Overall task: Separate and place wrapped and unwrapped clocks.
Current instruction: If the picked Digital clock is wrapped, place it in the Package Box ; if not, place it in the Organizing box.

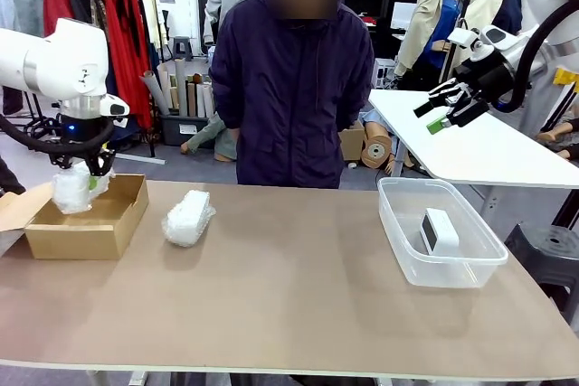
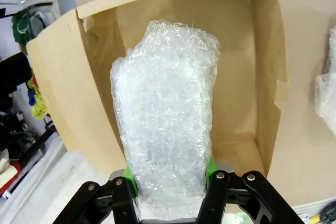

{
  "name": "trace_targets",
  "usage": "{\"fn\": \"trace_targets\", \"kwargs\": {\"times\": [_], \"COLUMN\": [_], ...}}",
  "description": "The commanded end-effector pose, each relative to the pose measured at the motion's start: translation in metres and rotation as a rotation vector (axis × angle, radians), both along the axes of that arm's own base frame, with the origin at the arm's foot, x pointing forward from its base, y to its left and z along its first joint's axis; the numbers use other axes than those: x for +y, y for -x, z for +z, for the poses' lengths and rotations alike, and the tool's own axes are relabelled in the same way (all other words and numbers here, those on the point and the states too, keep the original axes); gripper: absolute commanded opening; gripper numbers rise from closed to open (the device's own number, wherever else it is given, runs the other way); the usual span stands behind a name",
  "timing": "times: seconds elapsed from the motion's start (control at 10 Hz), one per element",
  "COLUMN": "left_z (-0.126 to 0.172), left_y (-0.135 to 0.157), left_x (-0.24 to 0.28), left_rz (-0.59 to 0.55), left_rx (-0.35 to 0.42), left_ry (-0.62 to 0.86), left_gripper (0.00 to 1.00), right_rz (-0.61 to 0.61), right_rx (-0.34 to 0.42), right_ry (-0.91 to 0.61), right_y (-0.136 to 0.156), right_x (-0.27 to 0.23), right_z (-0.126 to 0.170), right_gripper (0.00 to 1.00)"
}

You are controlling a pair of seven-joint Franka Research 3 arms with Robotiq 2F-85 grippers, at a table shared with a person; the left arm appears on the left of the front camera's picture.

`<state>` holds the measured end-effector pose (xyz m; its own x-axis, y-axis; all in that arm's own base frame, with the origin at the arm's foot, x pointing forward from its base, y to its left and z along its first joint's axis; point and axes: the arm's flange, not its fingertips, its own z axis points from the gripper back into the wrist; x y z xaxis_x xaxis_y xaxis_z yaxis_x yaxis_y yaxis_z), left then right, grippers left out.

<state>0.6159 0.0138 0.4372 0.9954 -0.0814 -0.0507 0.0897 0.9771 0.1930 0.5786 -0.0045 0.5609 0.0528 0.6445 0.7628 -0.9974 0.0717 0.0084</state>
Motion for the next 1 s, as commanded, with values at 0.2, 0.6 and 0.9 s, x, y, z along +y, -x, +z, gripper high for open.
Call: {"fn": "trace_targets", "kwargs": {"times": [0.2, 0.6, 0.9], "left_z": [-0.007, -0.029, -0.048], "left_y": [0.010, 0.014, 0.010], "left_x": [0.007, 0.016, 0.021], "left_rz": [0.057, 0.029, 0.058], "left_rx": [-0.072, -0.154, -0.146], "left_ry": [-0.018, -0.047, -0.070], "left_gripper": [0.00, 0.00, 0.00], "right_rz": [0.010, 0.010, 0.010], "right_rx": [-0.002, -0.002, -0.002], "right_ry": [0.017, 0.017, 0.017], "right_y": [0.002, 0.002, 0.002], "right_x": [0.002, 0.002, 0.002], "right_z": [0.001, 0.001, 0.001], "right_gripper": [1.00, 1.00, 1.00]}}
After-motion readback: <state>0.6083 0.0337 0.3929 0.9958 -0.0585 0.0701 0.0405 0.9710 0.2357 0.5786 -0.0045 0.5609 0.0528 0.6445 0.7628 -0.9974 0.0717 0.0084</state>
